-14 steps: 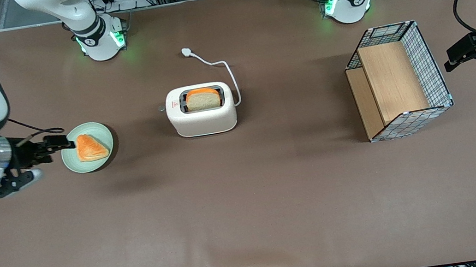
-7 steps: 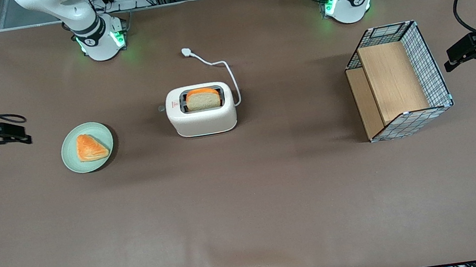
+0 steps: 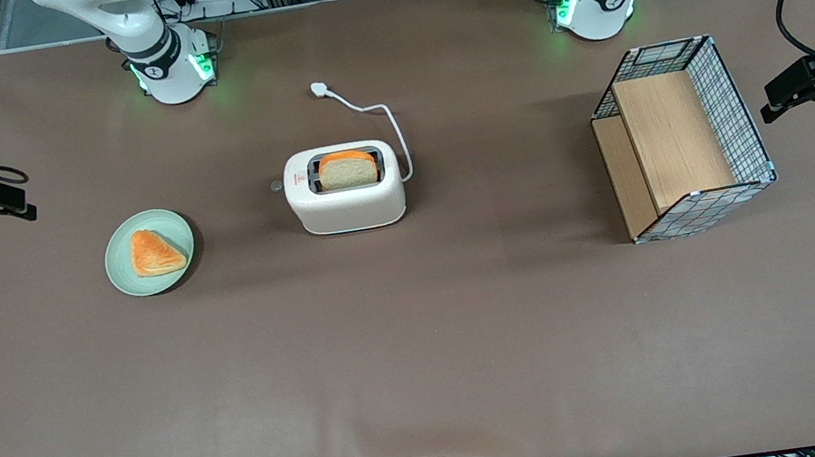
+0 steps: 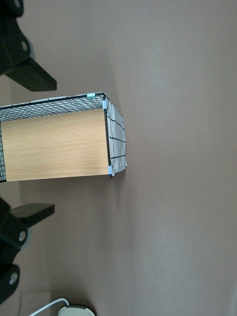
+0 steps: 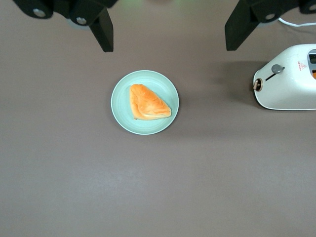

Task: Press toaster button with right arm

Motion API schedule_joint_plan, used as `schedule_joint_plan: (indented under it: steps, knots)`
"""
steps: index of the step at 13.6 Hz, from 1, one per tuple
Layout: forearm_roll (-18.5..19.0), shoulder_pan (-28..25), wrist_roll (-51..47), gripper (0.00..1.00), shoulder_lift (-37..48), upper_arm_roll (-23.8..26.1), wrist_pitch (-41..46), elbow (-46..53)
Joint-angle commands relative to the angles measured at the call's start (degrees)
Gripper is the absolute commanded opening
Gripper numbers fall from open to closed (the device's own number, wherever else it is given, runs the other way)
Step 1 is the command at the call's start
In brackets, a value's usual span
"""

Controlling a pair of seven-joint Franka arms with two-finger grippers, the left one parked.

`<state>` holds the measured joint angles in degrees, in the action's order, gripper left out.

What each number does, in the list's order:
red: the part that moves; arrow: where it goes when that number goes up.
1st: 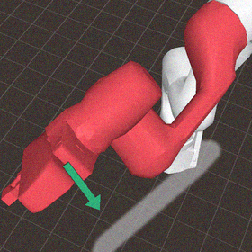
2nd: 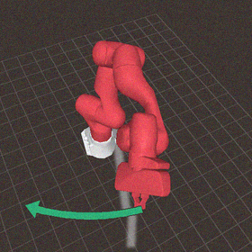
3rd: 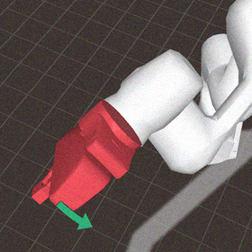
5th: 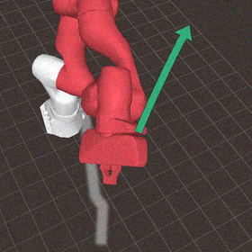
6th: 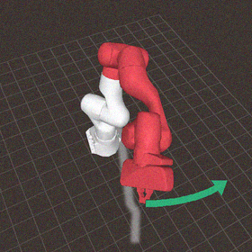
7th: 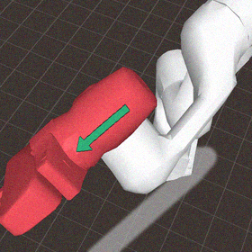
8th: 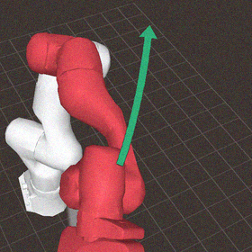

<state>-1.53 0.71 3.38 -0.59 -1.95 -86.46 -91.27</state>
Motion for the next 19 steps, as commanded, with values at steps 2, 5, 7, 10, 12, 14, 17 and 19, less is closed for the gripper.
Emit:
schedule_joint_plan:
  steps: [2,5,7,10,12,14,17,19]
  knots:
    - [1.53,1.84,-1.18,1.0,0.15,1.51,2.78,3.9]
    - [1.09,2.45,-1.1,1.0,0.15,1.25,4.01,5.48]
    - [1.18,2.36,-1.18,1.0,0.5,1.33,5.15,5.57]
    - [0.92,2.1,-1.71,1.0,0.33,1.33,6.64,5.57]
    - [0.39,2.01,-4.6,1.0,0.24,1.33,8.58,5.57]
    - [0.3,2.01,-4.53,1.0,0.67,1.33,9.2,5.49]
    - [0.3,1.92,-4.35,1.0,0.85,1.42,9.2,5.4]
    - [0.21,2.01,-4.35,1.0,0.77,1.42,8.85,5.22]
